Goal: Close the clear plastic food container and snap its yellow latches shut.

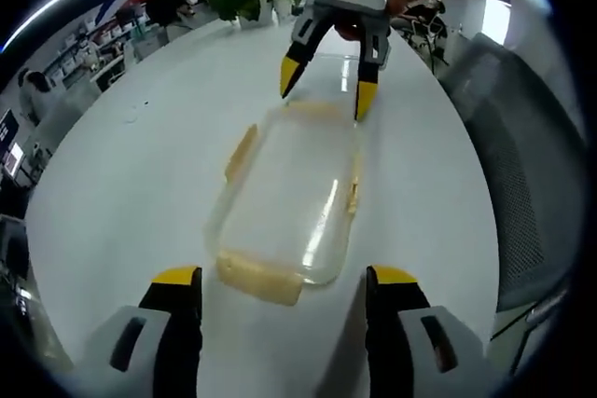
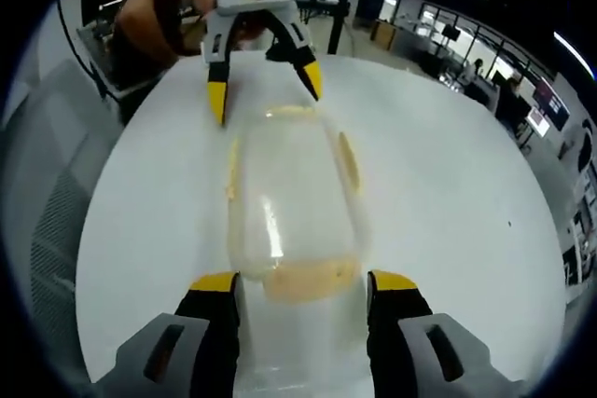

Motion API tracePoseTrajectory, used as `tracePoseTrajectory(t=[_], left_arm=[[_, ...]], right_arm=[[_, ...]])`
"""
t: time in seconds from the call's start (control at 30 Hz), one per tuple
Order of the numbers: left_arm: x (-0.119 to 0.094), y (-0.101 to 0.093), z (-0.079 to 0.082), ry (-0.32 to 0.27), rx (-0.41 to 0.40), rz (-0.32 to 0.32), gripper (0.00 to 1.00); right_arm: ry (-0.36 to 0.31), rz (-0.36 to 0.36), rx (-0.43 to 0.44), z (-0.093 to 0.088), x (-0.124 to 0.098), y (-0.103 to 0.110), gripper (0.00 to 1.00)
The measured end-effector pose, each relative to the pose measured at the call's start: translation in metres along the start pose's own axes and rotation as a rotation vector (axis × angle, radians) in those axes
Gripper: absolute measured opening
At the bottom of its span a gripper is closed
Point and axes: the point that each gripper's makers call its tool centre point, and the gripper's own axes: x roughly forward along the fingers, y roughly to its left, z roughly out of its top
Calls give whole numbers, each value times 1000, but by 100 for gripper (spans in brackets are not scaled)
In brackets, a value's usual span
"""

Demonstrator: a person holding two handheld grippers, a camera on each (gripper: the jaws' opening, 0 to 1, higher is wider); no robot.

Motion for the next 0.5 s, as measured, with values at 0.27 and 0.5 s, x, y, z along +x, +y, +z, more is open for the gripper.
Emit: tracePoseTrajectory(t=[0.27,0.5], left_arm=[[2,1,-1,51,70,-39,68],[4,6,-1,96,135,-62,64]], right_arm=[[30,3,-57,2,-1,-1,53],[78,33,-97,2,5,1,53]])
